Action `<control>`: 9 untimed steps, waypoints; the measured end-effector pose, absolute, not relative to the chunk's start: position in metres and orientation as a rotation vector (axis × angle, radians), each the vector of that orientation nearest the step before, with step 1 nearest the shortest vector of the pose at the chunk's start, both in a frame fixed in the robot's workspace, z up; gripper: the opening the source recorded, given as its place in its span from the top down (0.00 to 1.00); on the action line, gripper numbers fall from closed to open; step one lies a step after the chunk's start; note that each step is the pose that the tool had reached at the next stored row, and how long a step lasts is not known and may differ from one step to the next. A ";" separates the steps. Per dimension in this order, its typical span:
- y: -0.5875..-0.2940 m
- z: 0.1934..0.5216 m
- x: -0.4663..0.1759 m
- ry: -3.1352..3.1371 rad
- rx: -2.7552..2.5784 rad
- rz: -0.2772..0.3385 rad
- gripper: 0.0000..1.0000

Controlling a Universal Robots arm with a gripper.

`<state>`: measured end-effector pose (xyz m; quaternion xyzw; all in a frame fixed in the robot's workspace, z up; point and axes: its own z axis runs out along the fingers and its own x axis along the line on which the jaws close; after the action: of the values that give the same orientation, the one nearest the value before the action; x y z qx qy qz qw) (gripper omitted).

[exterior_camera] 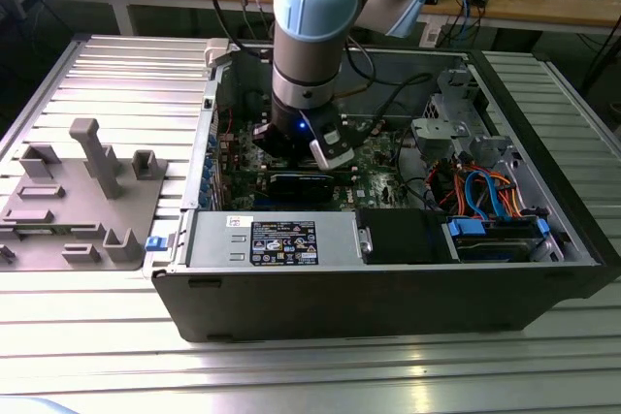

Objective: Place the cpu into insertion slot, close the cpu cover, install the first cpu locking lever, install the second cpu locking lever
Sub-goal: 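Install the second cpu locking lever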

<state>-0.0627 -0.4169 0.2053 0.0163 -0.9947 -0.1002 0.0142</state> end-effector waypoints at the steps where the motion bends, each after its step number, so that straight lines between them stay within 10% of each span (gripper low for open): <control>1: -0.417 0.205 -0.063 -3.097 0.051 -0.316 0.89; 9: -0.417 0.203 -0.064 -3.092 0.051 -0.353 0.89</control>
<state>-0.0643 -0.4169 0.2028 0.0165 -0.9933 -0.1135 0.0144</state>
